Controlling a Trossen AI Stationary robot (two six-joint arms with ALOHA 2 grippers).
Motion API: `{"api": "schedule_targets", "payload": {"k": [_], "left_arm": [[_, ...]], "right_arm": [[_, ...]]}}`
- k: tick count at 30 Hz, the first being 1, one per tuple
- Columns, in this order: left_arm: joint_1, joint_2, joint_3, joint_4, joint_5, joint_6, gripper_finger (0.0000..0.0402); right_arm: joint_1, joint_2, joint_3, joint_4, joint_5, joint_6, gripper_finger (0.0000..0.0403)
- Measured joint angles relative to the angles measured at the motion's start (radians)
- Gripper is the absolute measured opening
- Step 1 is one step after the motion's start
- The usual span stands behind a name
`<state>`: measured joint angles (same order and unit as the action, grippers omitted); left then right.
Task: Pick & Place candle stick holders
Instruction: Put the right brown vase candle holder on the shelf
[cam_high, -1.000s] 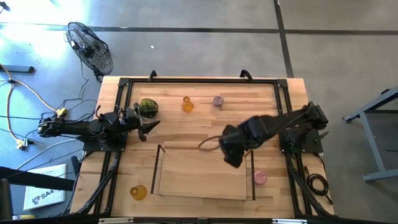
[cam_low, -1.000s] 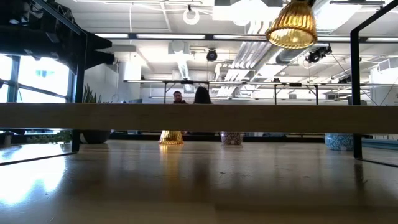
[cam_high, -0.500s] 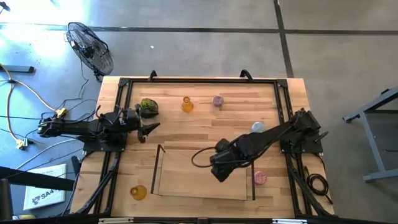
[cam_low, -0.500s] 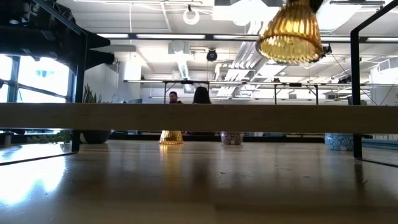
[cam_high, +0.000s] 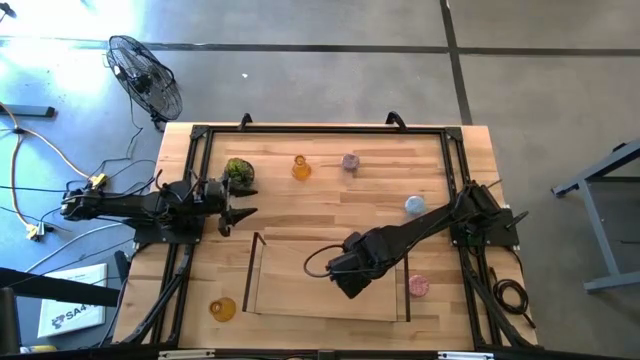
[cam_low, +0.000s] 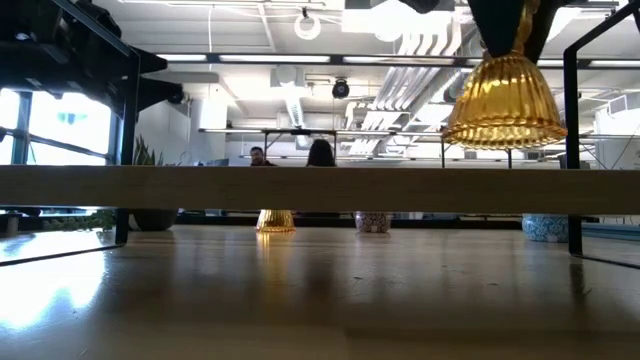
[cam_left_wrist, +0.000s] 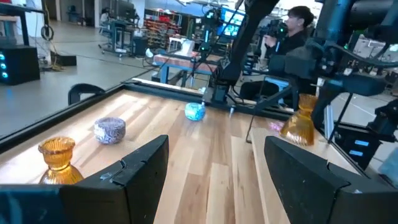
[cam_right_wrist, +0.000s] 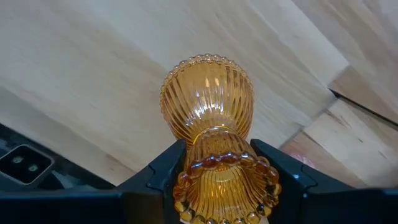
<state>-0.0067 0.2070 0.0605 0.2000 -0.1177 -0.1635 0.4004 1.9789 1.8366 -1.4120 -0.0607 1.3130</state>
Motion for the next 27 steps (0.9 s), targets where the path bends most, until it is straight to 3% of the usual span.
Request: {"api": "schedule_targets", "payload": {"k": [6,17,27], "left_arm": [[0.000,0.000,0.000,-0.025,0.001,-0.003,0.0262],[0.000,0.000,0.000,-0.024,0.074,-0.029,0.0262],[0.000,0.000,0.000,-0.024,0.075,-0.045,0.0262]], "right_arm": [[-0.009,0.000,-0.002,-0.076,-0.004,0.010,0.0153],[-0.059,0.000,-0.096,-0.054,-0.082,-0.258,0.0153],[-0.061,-0.001,-0.102,-0.064,-0.064,-0.400,0.0153]]}}
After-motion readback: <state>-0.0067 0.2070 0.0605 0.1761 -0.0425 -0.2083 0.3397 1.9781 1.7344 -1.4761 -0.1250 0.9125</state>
